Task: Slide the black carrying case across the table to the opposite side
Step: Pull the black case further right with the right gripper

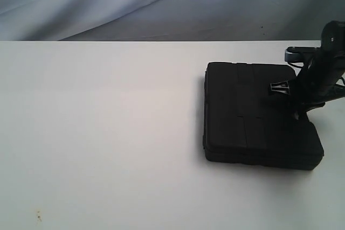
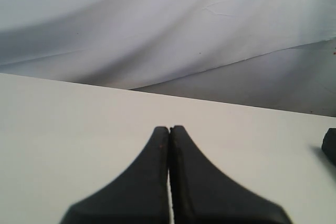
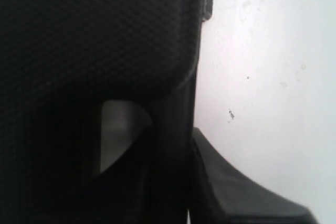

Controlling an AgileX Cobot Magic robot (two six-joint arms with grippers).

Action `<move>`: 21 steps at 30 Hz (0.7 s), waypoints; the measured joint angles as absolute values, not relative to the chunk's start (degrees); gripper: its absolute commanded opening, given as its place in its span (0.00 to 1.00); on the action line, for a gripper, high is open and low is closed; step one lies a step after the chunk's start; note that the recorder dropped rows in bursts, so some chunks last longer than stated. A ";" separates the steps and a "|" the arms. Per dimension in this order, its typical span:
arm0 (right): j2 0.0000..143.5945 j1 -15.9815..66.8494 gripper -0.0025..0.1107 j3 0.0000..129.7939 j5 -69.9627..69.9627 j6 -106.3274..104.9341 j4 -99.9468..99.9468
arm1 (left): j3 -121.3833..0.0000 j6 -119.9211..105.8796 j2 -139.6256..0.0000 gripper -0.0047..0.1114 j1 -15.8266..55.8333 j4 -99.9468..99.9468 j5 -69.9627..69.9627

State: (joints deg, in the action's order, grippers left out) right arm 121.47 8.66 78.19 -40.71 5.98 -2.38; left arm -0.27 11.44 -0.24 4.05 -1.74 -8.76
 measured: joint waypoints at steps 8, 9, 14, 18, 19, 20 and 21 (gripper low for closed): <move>121.47 8.66 0.02 78.19 -40.70 5.98 -2.38 | -0.27 11.44 -0.24 0.04 4.05 -1.74 -8.76; 121.47 8.66 0.02 78.19 -40.59 5.98 -2.38 | -0.27 11.44 -0.24 0.04 4.05 -1.74 -8.76; 121.47 8.66 0.02 78.19 -40.59 5.63 -2.38 | -0.27 11.44 -0.24 0.04 4.05 -1.74 -8.76; 121.47 8.66 0.02 77.95 -40.08 5.13 -2.38 | -0.27 11.44 -0.24 0.04 4.05 -1.74 -8.76; 121.47 8.57 0.02 77.85 -39.84 4.84 -2.38 | -0.27 11.44 -0.24 0.04 4.05 -1.74 -8.76; 121.47 8.57 0.02 77.85 -39.82 4.59 -2.38 | -0.27 11.44 -0.24 0.04 4.05 -1.74 -8.76; 121.47 8.57 0.02 77.85 -39.57 4.18 -2.42 | -0.27 11.44 -0.24 0.04 4.05 -1.74 -8.76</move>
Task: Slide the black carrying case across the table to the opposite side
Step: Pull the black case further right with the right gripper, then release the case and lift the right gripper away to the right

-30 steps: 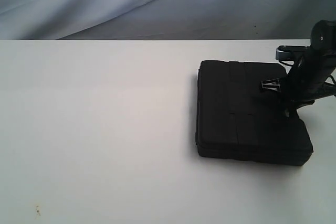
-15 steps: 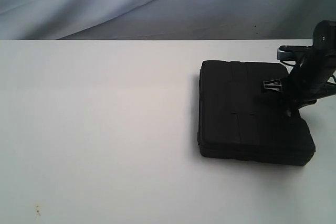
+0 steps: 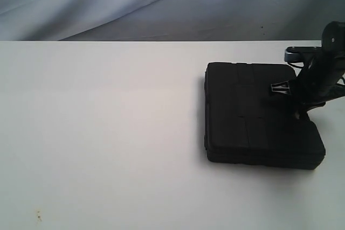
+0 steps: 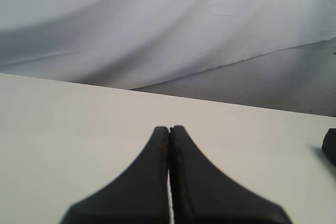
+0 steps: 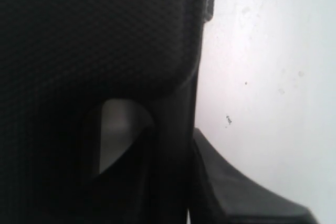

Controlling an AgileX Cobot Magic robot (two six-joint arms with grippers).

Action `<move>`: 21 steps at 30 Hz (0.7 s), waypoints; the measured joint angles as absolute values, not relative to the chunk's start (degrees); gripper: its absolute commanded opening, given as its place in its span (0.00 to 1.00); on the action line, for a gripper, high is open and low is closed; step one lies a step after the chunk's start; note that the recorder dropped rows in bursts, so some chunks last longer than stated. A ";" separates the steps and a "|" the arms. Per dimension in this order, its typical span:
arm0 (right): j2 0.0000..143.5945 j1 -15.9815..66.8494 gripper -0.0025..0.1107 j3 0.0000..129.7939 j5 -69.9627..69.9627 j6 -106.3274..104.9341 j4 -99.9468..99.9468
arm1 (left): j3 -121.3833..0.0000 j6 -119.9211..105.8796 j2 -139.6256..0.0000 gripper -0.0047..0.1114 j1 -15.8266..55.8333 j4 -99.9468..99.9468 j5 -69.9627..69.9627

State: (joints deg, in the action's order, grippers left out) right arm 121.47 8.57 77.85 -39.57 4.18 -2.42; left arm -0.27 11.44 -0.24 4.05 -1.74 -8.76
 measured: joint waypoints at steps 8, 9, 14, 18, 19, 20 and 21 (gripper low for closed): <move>121.47 8.57 0.02 77.85 -38.27 2.14 -3.37 | -0.27 11.44 -0.24 0.04 4.05 -1.74 -8.76; 121.58 8.57 0.02 78.52 -38.52 1.37 -3.37 | -0.27 11.44 -0.24 0.04 4.05 -1.74 -8.76; 122.11 8.57 0.02 79.77 -39.62 0.89 -3.56 | -0.27 11.44 -0.24 0.04 4.05 -1.74 -8.76; 122.20 8.57 0.17 79.80 -39.84 0.77 -3.56 | -0.27 11.44 -0.24 0.04 4.05 -1.74 -8.76; 122.20 8.57 0.28 79.80 -39.89 0.77 -3.56 | -0.27 11.44 -0.24 0.04 4.05 -1.74 -8.76; 122.20 8.57 0.33 79.80 -40.24 0.36 -3.56 | -0.27 11.44 -0.24 0.04 4.05 -1.74 -8.76; 122.20 8.57 0.41 79.80 -40.79 0.00 -3.56 | -0.27 11.44 -0.24 0.04 4.05 -1.74 -8.76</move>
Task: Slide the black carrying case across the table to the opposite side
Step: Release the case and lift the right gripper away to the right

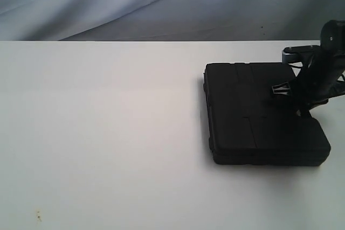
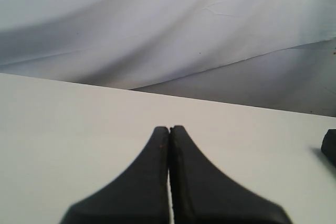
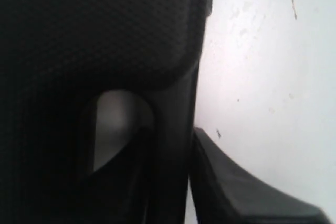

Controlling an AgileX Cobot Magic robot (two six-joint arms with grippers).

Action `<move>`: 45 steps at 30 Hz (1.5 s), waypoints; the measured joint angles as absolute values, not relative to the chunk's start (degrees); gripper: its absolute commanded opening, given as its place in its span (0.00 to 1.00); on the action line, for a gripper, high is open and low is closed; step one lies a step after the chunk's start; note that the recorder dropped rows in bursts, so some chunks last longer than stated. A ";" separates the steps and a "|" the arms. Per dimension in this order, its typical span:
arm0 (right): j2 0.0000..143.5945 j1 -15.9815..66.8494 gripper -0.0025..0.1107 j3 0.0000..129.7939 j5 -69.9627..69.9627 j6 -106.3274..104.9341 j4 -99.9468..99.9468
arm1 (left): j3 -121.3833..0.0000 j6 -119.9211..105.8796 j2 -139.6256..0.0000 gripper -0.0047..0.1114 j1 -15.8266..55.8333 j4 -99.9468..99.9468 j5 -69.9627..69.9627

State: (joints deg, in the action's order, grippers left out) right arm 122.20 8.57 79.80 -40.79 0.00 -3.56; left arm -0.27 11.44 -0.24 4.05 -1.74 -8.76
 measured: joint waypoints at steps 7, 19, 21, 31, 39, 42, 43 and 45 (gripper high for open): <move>122.33 7.99 0.56 79.90 -42.41 0.00 -3.77 | -0.27 11.44 -0.24 0.04 4.05 -1.74 -8.76; 120.34 7.99 0.55 80.03 -43.56 0.00 -3.71 | -0.27 11.44 -0.24 0.04 4.05 -1.74 -8.76; 119.63 7.99 0.55 80.03 -44.07 0.00 -3.71 | -0.27 11.44 -0.24 0.04 4.05 -1.74 -8.76; 114.36 7.99 0.54 80.03 -47.22 0.00 -3.60 | -0.27 11.44 -0.24 0.04 4.05 -1.74 -8.76; 109.76 7.99 0.54 80.03 -50.93 0.69 -3.60 | -0.27 11.44 -0.24 0.04 4.05 -1.74 -8.76; 107.91 7.99 0.54 80.03 -52.61 0.96 -3.60 | -0.27 11.44 -0.24 0.04 4.05 -1.74 -8.76; 107.33 7.99 0.54 80.03 -53.18 1.23 -3.60 | -0.27 11.44 -0.24 0.04 4.05 -1.74 -8.76; 106.23 7.99 0.54 80.03 -54.14 1.35 -3.60 | -0.27 11.44 -0.24 0.04 4.05 -1.74 -8.76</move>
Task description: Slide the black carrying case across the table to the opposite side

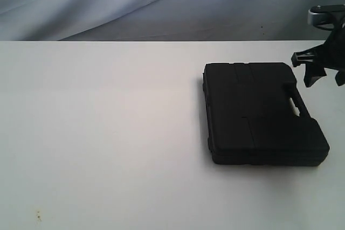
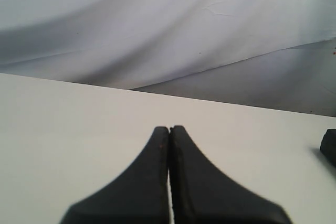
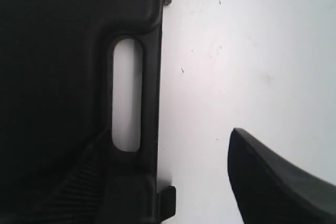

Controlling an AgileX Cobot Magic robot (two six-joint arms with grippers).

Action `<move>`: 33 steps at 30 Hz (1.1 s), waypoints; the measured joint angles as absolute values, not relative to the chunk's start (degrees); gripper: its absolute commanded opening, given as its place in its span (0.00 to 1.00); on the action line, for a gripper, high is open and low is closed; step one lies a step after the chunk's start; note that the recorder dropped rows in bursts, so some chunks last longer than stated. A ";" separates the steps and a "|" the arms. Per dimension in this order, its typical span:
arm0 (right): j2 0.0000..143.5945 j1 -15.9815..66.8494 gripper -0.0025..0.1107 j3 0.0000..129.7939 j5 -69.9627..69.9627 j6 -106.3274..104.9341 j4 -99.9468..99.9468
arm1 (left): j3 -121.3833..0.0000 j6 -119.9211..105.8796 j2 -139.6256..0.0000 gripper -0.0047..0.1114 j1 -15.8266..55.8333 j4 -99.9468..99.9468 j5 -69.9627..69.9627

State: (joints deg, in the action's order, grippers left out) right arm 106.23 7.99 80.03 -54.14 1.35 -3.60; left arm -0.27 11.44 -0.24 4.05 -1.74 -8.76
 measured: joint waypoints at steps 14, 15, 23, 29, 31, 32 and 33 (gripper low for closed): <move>95.72 7.99 0.53 77.93 -57.82 1.66 -1.43 | -0.27 11.44 -0.24 0.04 4.05 -1.74 -8.76; 94.77 7.99 0.53 76.97 -57.82 1.66 -1.28 | -0.27 11.44 -0.24 0.04 4.05 -1.74 -8.76; 86.62 7.99 0.53 67.05 -55.47 1.66 -0.55 | -0.27 11.44 -0.24 0.04 4.05 -1.74 -8.76; 79.44 7.99 0.51 60.17 -51.77 1.42 2.56 | -0.27 11.44 -0.24 0.04 4.05 -1.74 -8.76; 76.90 7.99 0.48 58.55 -50.75 0.98 3.53 | -0.27 11.44 -0.24 0.04 4.05 -1.74 -8.76; 75.11 7.99 0.47 57.38 -49.94 0.84 3.92 | -0.27 11.44 -0.24 0.04 4.05 -1.74 -8.76; 73.87 7.99 0.46 56.60 -49.41 0.84 4.17 | -0.27 11.44 -0.24 0.04 4.05 -1.74 -8.76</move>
State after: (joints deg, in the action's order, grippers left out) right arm 73.87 7.99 56.60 -49.41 0.84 4.17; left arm -0.27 11.44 -0.24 4.05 -1.74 -8.76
